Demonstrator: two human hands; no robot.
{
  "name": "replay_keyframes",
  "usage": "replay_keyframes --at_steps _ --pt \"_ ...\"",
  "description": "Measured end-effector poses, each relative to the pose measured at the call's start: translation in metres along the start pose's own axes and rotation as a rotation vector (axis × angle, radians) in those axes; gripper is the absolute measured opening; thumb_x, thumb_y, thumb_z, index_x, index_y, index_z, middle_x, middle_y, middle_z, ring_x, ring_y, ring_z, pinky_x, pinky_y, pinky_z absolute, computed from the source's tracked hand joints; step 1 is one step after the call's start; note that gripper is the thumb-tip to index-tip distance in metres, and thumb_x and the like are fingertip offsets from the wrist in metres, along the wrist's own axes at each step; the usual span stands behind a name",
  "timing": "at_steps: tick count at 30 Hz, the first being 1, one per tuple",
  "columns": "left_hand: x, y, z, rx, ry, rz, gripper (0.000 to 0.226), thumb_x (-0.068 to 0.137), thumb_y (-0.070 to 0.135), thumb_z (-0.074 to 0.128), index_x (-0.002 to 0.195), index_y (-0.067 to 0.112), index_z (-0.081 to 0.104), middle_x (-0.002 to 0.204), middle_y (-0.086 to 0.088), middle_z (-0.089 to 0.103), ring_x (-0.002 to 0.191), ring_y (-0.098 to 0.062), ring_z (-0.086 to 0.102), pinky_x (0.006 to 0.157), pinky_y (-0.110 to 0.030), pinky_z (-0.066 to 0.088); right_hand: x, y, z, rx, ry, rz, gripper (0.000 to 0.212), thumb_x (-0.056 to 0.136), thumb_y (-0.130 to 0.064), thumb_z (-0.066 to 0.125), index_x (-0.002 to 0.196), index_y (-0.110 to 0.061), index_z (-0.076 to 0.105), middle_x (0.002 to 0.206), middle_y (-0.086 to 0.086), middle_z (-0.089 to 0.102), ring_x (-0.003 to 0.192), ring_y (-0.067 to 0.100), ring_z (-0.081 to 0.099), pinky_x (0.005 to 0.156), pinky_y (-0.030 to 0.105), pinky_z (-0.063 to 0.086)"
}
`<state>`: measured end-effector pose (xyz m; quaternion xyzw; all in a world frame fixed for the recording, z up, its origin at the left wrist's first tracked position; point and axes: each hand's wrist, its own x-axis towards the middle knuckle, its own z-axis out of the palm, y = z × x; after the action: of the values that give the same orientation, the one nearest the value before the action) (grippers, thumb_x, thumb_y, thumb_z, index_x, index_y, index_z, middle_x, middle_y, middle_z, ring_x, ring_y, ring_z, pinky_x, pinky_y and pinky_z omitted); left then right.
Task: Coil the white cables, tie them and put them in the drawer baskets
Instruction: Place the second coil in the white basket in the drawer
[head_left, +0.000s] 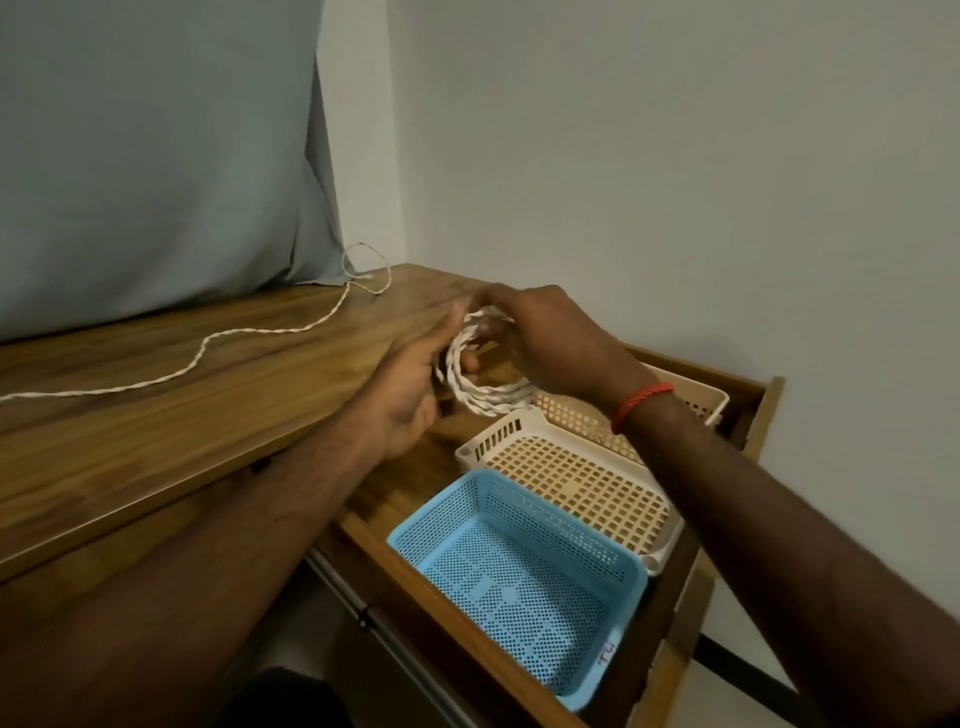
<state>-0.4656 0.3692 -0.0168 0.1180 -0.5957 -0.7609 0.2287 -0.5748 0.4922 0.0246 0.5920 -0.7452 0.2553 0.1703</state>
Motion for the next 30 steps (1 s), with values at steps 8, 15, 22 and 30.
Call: replay_keyframes --at_steps 8,15,22,30 --pt "0.009 -0.051 0.018 0.333 -0.07 -0.137 0.028 0.099 0.032 0.06 0.114 0.011 0.072 0.099 -0.013 0.077 0.079 -0.019 0.069 0.059 -0.025 0.051 -0.038 0.067 0.025 0.044 0.025 0.304 0.022 0.1 -0.023 0.059 0.117 -0.011 0.067 0.107 0.008 0.073 0.094 0.024 0.067 0.08 0.037 0.053" --pt "0.034 -0.079 0.04 0.588 0.018 -0.158 0.03 0.093 0.019 0.07 0.103 -0.009 0.067 0.079 -0.025 0.073 0.048 -0.012 0.067 0.045 -0.017 0.052 -0.069 0.114 0.059 0.251 -0.13 0.592 0.03 0.099 -0.031 0.062 0.116 -0.009 0.071 0.077 -0.002 0.075 0.071 0.008 0.069 0.071 0.032 0.056" --pt "0.061 -0.1 0.046 1.18 -0.036 -0.039 0.024 0.09 0.035 0.072 0.081 0.013 0.074 0.066 0.004 0.07 0.056 -0.006 0.064 0.054 -0.024 0.045 -0.082 0.137 0.077 0.146 -0.3 0.645 0.022 0.096 -0.031 0.066 0.101 -0.012 0.075 0.088 0.005 0.076 0.08 0.018 0.071 0.081 0.039 0.059" --pt "0.078 -0.126 0.043 1.431 -0.165 -0.08 0.034 0.084 0.045 0.078 0.092 0.012 0.077 0.084 -0.004 0.075 0.079 -0.018 0.07 0.079 -0.039 0.058 -0.086 0.133 0.084 -0.222 -0.57 0.55 0.033 0.094 -0.036 0.067 0.112 -0.009 0.068 0.096 0.007 0.061 0.085 0.021 0.054 0.069 0.03 0.041"
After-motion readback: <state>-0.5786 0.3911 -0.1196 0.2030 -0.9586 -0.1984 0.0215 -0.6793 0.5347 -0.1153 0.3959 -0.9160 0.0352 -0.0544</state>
